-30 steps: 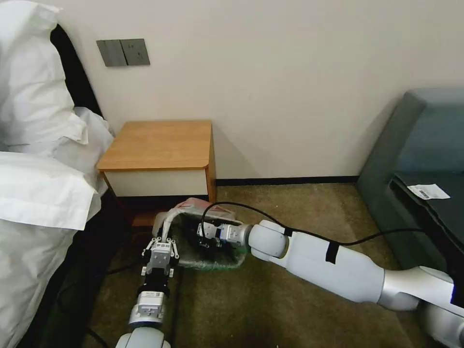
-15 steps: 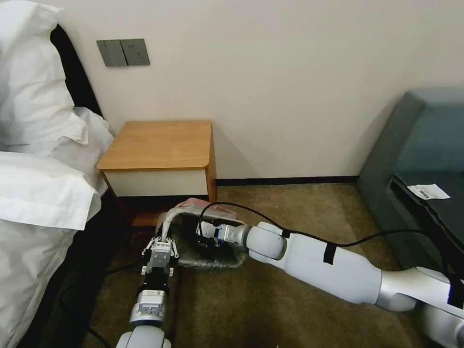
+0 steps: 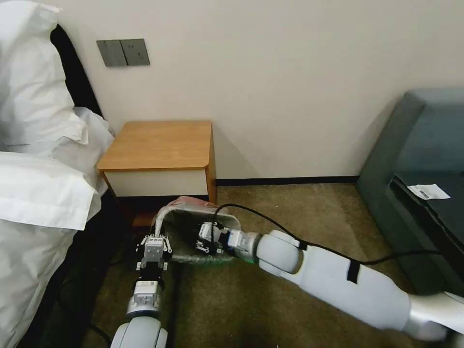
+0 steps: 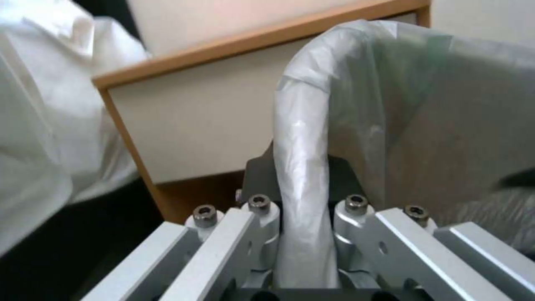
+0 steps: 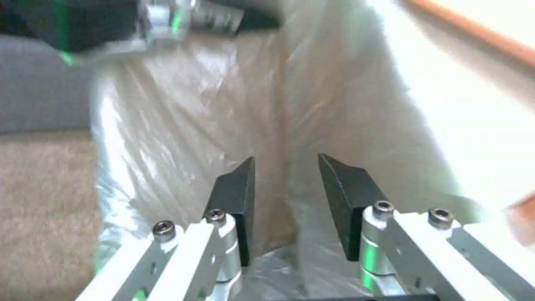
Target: Pick up the garbage bag from the table and place it over the trash can.
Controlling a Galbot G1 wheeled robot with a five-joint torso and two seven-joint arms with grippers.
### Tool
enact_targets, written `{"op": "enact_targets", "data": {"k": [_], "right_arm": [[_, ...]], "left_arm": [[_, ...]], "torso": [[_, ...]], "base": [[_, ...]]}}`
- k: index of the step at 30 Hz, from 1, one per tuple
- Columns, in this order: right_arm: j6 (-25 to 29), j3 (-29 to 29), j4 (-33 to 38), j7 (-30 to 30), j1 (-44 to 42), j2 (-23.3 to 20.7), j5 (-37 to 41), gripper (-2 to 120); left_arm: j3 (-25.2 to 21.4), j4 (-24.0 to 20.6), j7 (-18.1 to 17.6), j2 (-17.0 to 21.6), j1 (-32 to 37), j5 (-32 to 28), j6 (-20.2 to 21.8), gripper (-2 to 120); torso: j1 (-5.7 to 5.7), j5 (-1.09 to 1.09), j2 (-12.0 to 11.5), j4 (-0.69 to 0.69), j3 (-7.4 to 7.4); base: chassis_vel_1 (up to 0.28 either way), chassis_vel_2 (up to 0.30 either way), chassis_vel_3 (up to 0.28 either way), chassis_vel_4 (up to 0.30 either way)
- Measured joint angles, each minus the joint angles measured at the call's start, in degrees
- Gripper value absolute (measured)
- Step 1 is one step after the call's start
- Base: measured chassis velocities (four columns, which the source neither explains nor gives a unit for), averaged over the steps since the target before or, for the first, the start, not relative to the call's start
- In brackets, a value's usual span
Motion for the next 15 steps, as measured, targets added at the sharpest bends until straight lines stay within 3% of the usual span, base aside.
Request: {"op": "enact_targets", "data": {"k": [6,7,9,11,15], "right_arm": [[3.2,14.5,9.0,-2.1,-15.7,-3.9,-2.4,30],[3.2,14.5,9.0,-2.1,-15.7,-3.9,-2.4,30],[5.4,21.1,13.6,-2.4,-23.2,-5.6,-2.7,30],[6.1,23.0,14.7,-2.5,-25.1,-5.6,-2.8,30],[10.6,34.5,19.6,-2.4,-35.6,-2.0,-3.9,30]], "left_arm": [[0.8,-0.9,-0.7,0.8,-0.2,-8.7,4.0,7],[0.8,-0.9,-0.7,0.8,-0.2,-8.7,4.0,7],[1.4,-1.6,-1.0,1.4,0.2,-12.9,5.9,7],[1.5,-1.9,-1.1,1.6,0.4,-14.4,6.6,7],[1.8,-2.6,-1.4,2.5,0.5,-21.6,10.3,7]], "torso": [[0.00,0.01,0.0,-0.02,0.00],[0.00,0.01,0.0,-0.02,0.00],[-0.01,-0.01,0.0,-0.01,-0.01],[0.00,0.00,0.0,-0.01,-0.01],[0.00,0.00,0.0,0.00,0.00]], "base": [[0.000,0.000,0.000,0.000],[0.000,0.000,0.000,0.000],[0.000,0.000,0.000,0.000],[0.000,0.000,0.000,0.000],[0.000,0.000,0.000,0.000]]}}
